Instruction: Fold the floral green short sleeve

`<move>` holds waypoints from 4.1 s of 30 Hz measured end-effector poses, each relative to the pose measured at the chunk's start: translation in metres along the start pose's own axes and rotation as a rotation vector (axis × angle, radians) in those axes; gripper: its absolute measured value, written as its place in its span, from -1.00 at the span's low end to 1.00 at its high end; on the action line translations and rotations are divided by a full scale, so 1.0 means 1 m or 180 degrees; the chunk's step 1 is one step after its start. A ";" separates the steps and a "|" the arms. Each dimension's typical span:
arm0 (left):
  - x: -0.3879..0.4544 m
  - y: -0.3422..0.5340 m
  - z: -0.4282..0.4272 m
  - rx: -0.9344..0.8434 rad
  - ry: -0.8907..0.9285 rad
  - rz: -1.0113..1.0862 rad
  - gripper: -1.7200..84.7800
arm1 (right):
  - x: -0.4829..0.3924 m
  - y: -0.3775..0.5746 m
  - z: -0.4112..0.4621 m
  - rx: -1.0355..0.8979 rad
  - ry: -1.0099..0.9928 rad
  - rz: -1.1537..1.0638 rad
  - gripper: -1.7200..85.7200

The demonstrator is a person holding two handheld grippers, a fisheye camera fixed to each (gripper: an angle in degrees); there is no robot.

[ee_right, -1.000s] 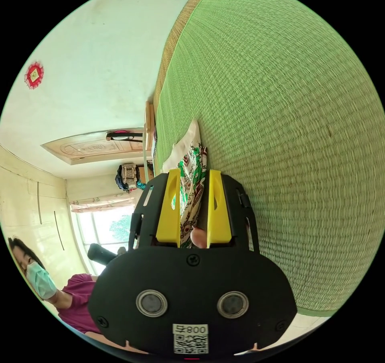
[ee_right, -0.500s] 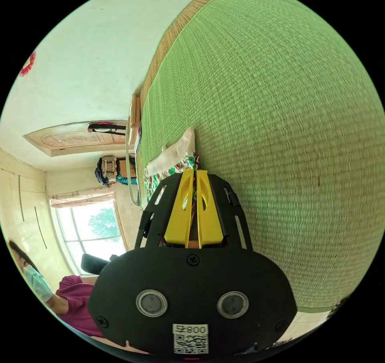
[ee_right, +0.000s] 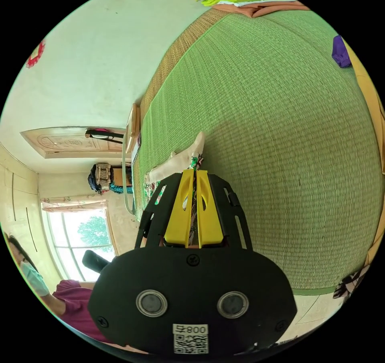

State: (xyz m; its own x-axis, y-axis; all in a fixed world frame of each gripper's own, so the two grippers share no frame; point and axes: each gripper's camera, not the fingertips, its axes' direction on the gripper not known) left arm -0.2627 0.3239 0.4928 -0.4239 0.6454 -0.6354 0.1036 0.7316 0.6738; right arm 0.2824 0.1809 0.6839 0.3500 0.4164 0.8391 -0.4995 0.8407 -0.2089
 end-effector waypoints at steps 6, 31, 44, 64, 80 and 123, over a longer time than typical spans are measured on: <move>-0.011 0.025 -0.088 0.0303 0.0130 -0.0231 -0.94 | -0.026 0.014 0.031 0.0116 -0.0270 -0.0206 -0.95; -0.119 0.222 -0.456 0.1446 0.0282 -0.1990 -0.94 | -0.140 0.066 0.370 -0.0479 -0.0049 -0.1100 -0.95; -0.165 0.278 -0.553 0.1758 0.0799 -0.2771 -0.94 | -0.098 0.045 0.540 -0.0834 0.0398 -0.1065 -0.95; -0.160 0.311 -0.644 0.1727 0.1145 -0.3165 -0.95 | -0.001 0.014 0.667 -0.1272 0.0573 -0.1157 -0.91; -0.090 0.308 -0.683 0.1539 0.0706 -0.2827 -0.96 | 0.041 -0.007 0.661 -0.1200 0.0361 -0.1441 -0.94; 0.000 0.278 -0.612 0.1033 -0.0445 -0.2251 -0.92 | 0.119 0.165 0.546 -0.1783 0.0346 -0.1813 -0.95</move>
State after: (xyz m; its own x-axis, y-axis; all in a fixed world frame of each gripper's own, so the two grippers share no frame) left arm -0.7845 0.3927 0.9114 -0.3723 0.0089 -0.9281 0.1181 0.9923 -0.0379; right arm -0.1909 0.1803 1.0240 0.5207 -0.1215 0.8451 0.2402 0.9707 -0.0085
